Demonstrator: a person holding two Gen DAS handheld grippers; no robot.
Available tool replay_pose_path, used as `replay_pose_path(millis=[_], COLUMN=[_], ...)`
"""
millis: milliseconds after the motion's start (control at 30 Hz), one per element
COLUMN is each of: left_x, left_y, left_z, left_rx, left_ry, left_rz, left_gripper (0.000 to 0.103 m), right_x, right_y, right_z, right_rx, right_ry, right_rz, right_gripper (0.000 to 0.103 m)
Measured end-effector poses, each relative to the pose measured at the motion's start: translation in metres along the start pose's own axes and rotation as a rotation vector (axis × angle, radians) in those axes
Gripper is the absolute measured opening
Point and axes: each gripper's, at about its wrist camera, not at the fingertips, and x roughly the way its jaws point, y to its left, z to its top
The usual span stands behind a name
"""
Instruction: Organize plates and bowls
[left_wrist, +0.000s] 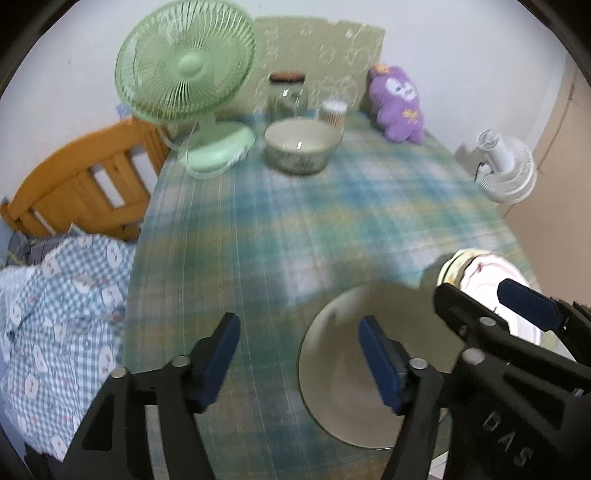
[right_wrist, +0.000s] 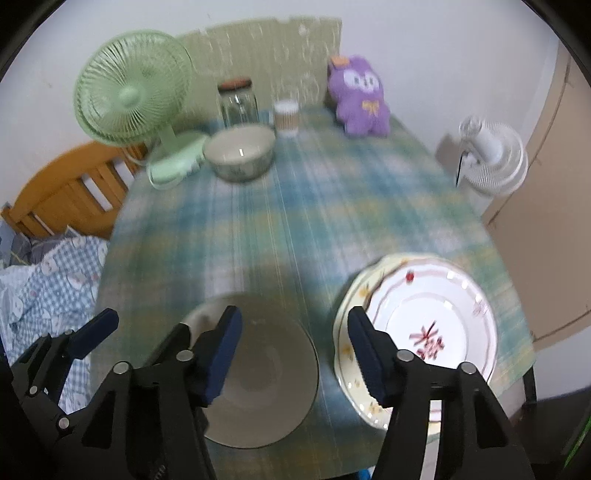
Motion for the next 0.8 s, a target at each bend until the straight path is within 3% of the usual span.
replay_pose_path(millis=[67,367,600,800], left_x=[-0.010,-0.033,-0.024,-0.005], left_y=[0.000,0.003,0.003,0.002], left_z=[0.009,0.050,0.082,0.113], left_rx=[0.006,-0.019,-0.061,-0.107], left_ry=[-0.028,-0.129,-0.144,-0.156], left_rz=[0.011,0.024,0.043,0.096], left_gripper=[0.078,0.086,0.086,0.086], right_x=[-0.008,-0.035,-0.021,0.003], right_y=[0.002,0.005,0.000,-0.004], right_z=[0.009,0.054,0.090,0.129], right_rx=[-0.005,-0.043,-0.035,-0.074], right_ry=[-0.020,-0.131,-0.151,-0.173], right_rz=[0.005,0.023,0.091,0.094], right_gripper=[0.067,0.079,0.079,0.079])
